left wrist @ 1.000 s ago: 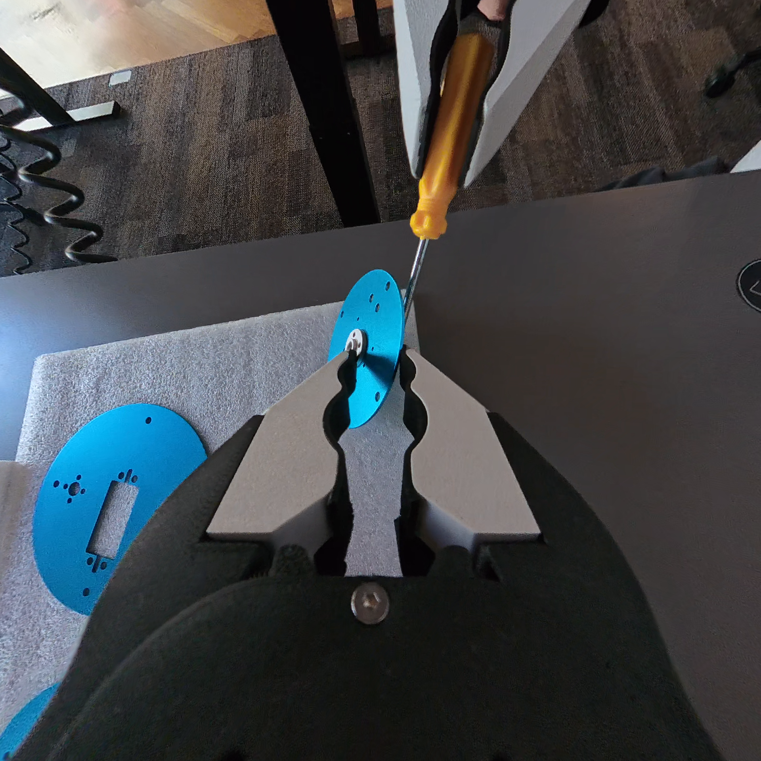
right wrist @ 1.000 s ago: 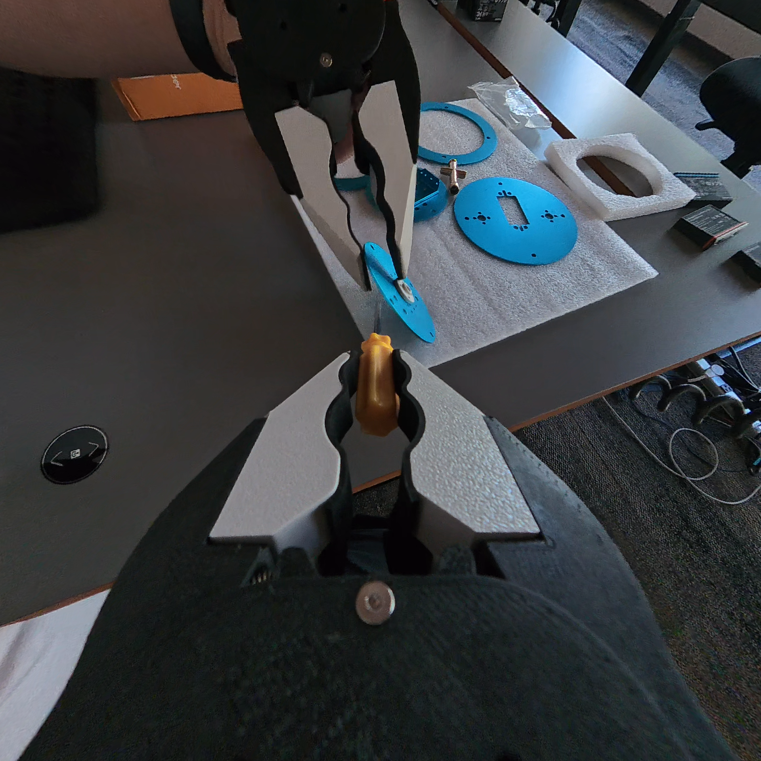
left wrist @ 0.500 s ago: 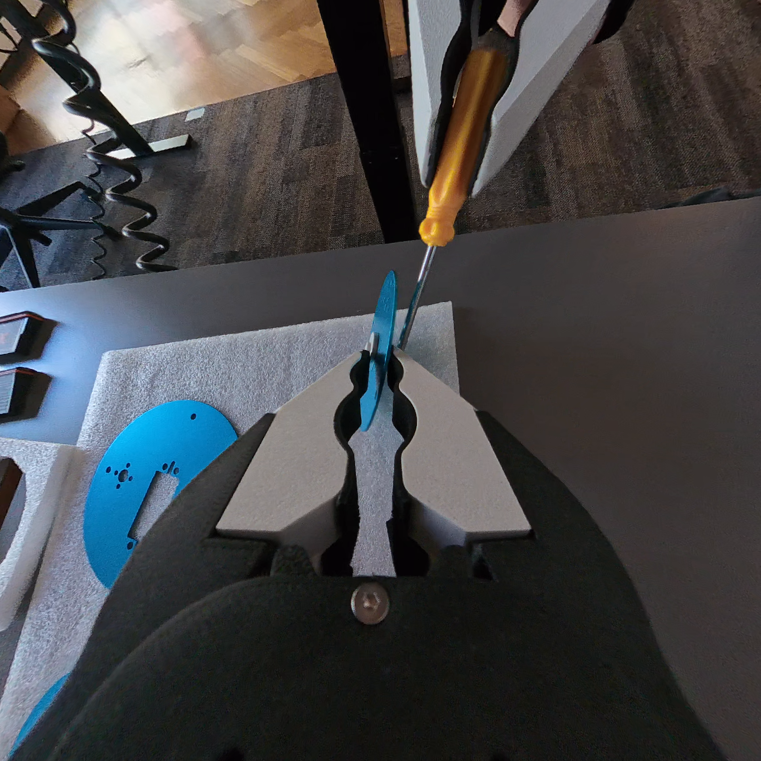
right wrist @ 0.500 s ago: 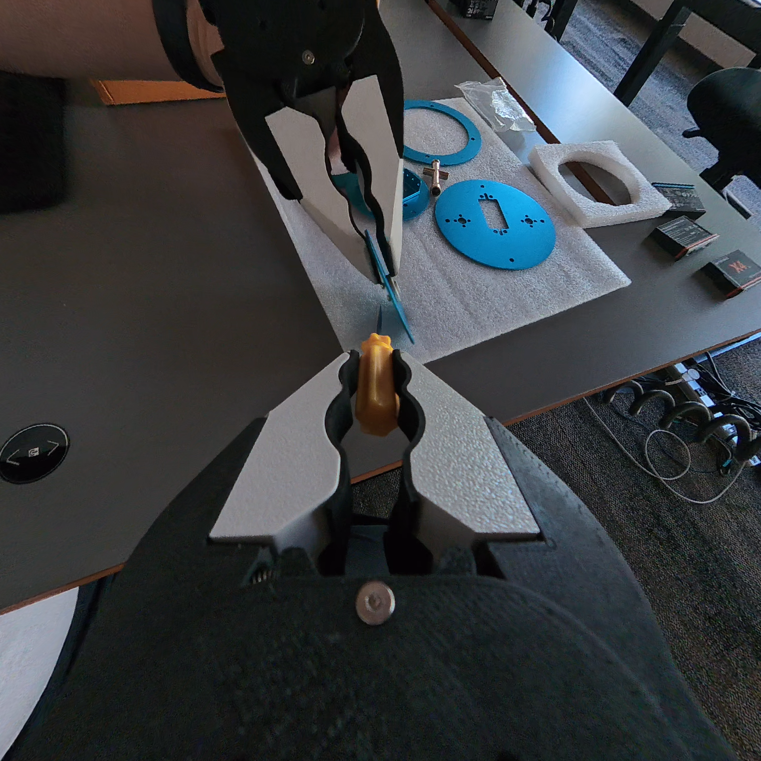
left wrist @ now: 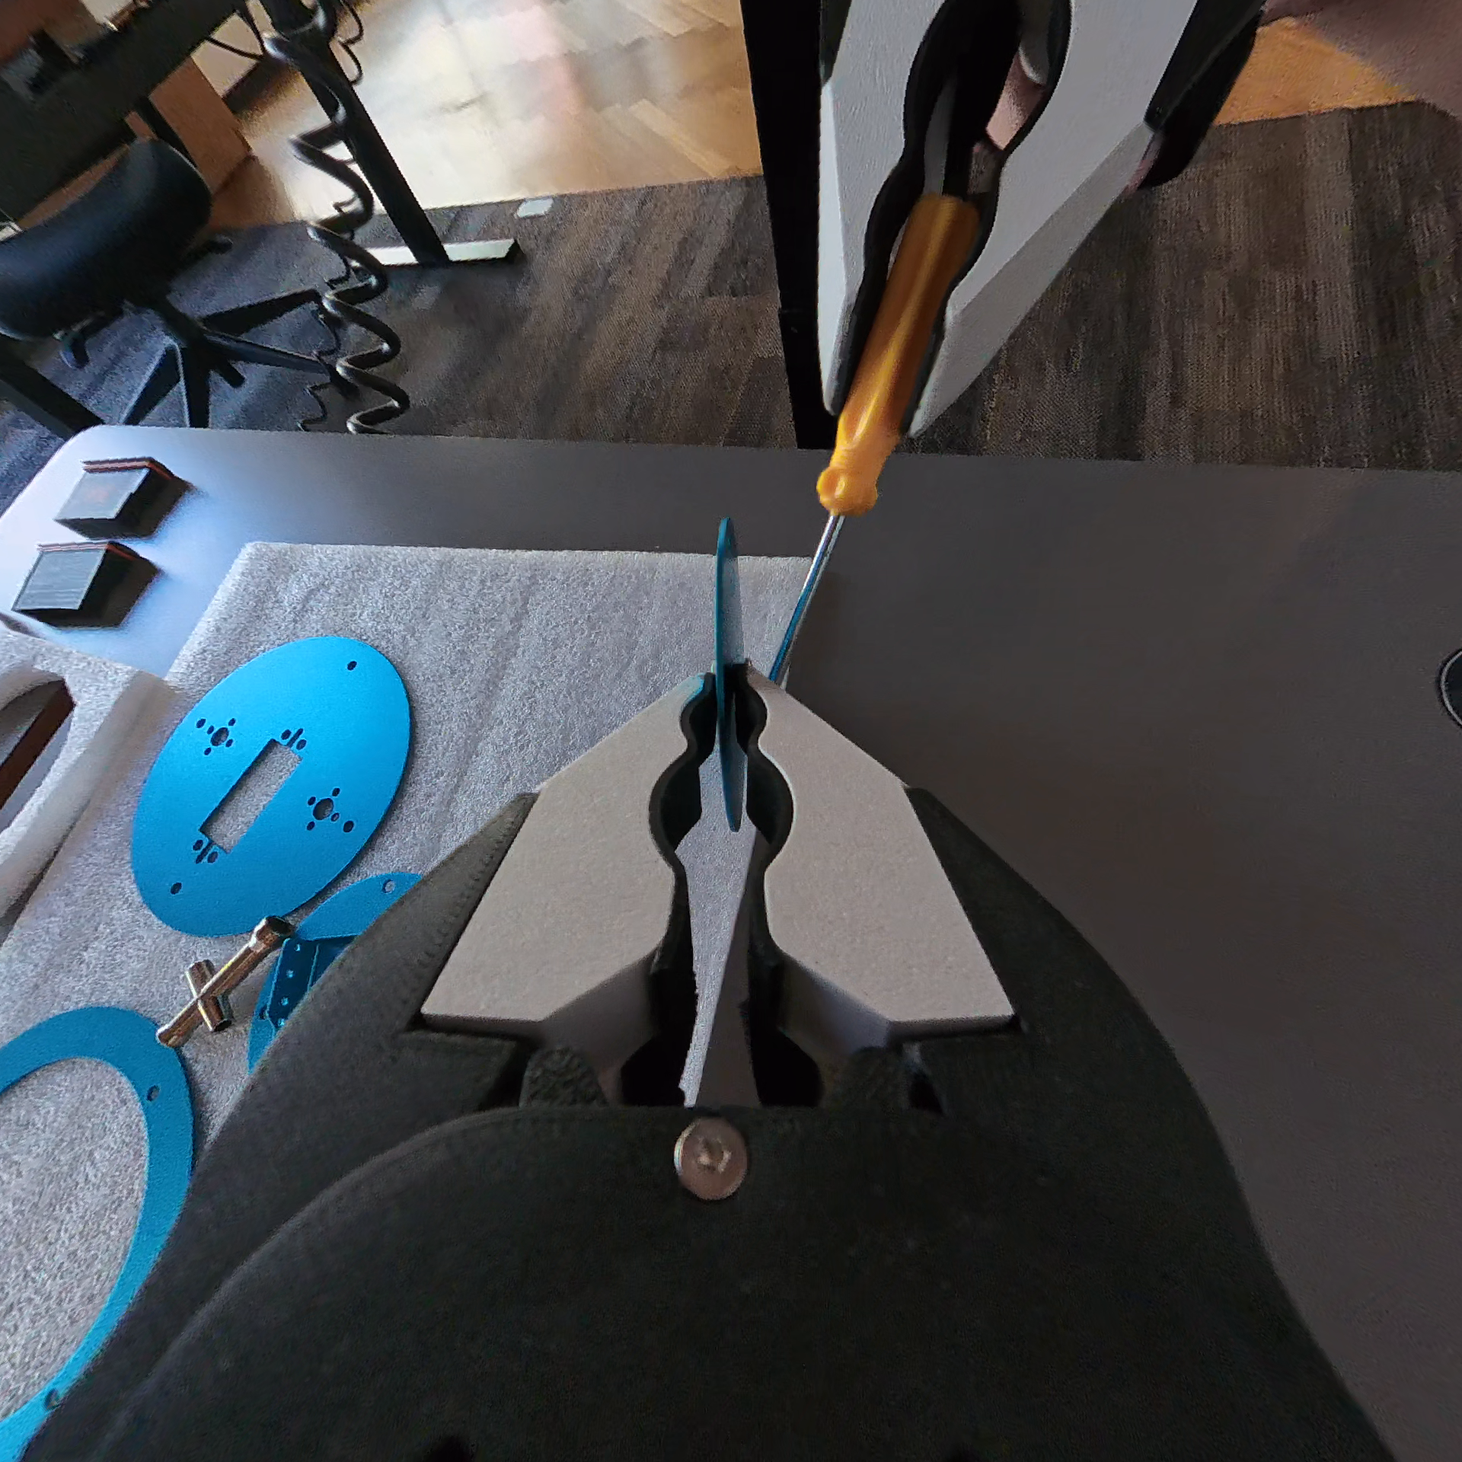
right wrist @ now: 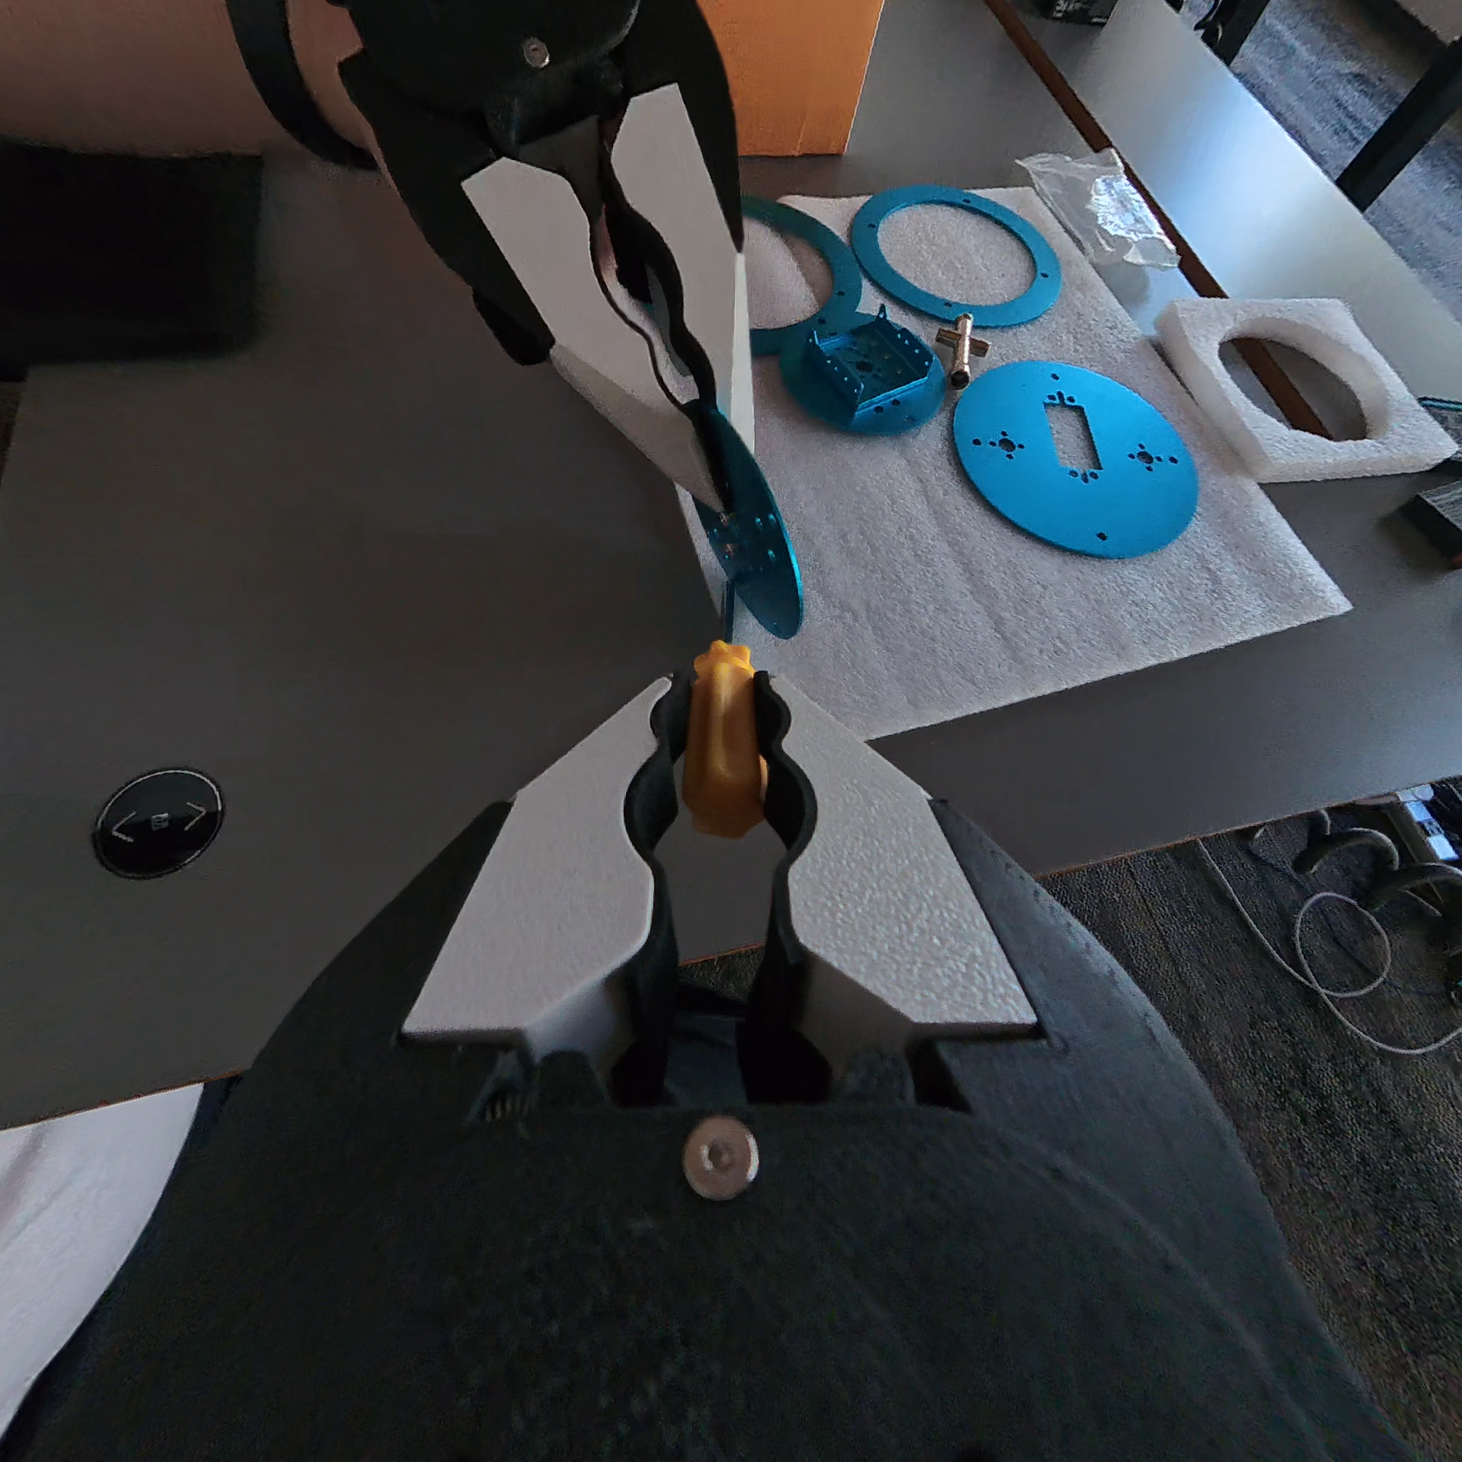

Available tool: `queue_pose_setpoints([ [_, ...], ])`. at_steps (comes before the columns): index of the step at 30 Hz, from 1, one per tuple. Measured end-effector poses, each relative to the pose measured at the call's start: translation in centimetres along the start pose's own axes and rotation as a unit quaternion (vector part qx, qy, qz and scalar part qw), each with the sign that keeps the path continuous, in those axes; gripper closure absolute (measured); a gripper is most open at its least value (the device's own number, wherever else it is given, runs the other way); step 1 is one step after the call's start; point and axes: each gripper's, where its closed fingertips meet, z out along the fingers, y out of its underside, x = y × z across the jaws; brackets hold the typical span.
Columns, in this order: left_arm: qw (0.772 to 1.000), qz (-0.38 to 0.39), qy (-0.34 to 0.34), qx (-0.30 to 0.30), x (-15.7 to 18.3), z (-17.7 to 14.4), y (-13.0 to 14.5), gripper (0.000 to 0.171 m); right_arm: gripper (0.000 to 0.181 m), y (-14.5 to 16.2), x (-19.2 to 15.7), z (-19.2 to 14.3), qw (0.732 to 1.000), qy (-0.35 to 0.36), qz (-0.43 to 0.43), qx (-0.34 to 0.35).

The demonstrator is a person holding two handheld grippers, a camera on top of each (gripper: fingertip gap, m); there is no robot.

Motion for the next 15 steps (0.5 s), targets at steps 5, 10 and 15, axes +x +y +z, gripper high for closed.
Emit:
queue_pose_setpoints([
  [5,1.000,0.004,0.008,-0.023,0.1,0.1,1.3,0.157,0.167,-0.4,0.1,0.2,1.000,-0.004,-0.005,-0.009],
  [10,1.000,0.013,0.011,-0.004,0.3,0.1,1.4,0.164,0.167,-0.4,0.3,0.5,1.000,-0.005,-0.009,-0.018],
  [15,0.999,0.049,0.022,0.005,1.1,0.0,1.5,0.161,0.167,-0.2,0.4,0.6,1.000,-0.009,-0.004,-0.023],
])
